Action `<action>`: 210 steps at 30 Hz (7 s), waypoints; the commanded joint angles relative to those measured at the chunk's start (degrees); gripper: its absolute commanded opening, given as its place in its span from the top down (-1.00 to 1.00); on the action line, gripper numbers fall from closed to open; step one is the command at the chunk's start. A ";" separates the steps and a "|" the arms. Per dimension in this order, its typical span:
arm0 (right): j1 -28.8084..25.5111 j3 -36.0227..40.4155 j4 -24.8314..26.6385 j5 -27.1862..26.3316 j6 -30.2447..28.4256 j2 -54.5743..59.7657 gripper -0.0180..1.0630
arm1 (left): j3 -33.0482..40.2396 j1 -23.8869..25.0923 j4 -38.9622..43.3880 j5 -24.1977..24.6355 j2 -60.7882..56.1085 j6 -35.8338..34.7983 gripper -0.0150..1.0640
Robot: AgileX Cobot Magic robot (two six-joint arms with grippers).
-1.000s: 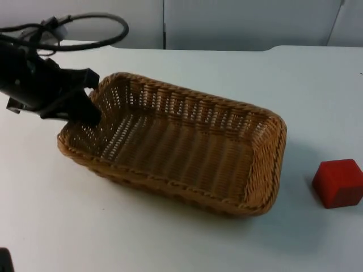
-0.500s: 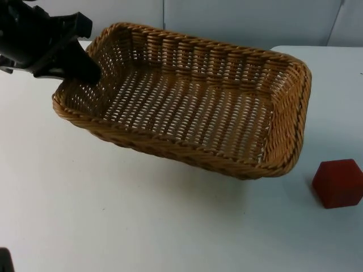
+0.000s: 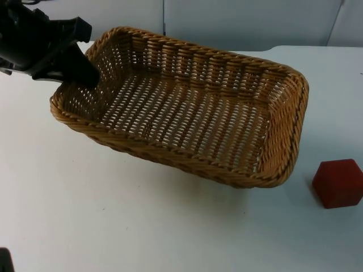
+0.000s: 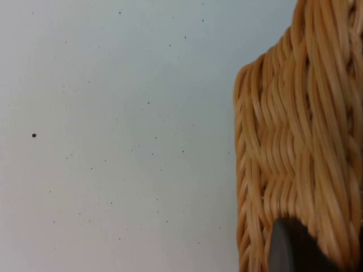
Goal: Pick up the basket with the left hand and place the cube into the basket with the right hand.
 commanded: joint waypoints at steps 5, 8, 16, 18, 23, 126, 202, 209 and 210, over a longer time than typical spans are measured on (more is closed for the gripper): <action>-0.39 0.23 -0.11 -0.70 -0.35 -0.07 0.97 | -0.44 -0.24 -1.79 1.64 -0.79 -0.41 0.97; -0.39 0.23 -0.11 -0.70 -0.35 -0.07 0.97 | -0.44 -0.24 -1.79 1.64 -0.79 -0.41 0.97; -0.39 0.37 -1.12 -2.98 -0.45 -0.07 0.97 | -0.44 -0.24 -1.79 1.64 -0.79 -0.41 0.97; -0.39 0.48 -1.76 -4.51 -1.84 -0.07 0.97 | -0.44 -0.24 -1.79 1.64 -0.79 -0.41 0.97; -0.13 0.46 -3.69 -7.66 -9.52 5.31 0.97 | -0.44 -0.24 -1.79 1.52 -0.79 -0.43 0.97; 39.77 -45.78 17.35 -10.58 -10.42 105.90 0.61 | -0.44 -0.24 -1.65 1.01 -0.79 -0.43 0.97; 11.77 -43.99 -11.86 3.90 -1.30 70.55 0.97 | -0.56 -2.92 -20.94 -8.35 12.95 8.85 -0.39; 11.77 -43.99 -11.01 3.53 -1.87 70.55 0.97 | -3.35 -1.36 -12.27 -9.18 11.46 10.20 -0.35; 11.77 -43.99 -11.01 3.23 -1.87 70.55 0.97 | -4.29 -1.35 -11.56 -9.18 10.47 10.20 -0.28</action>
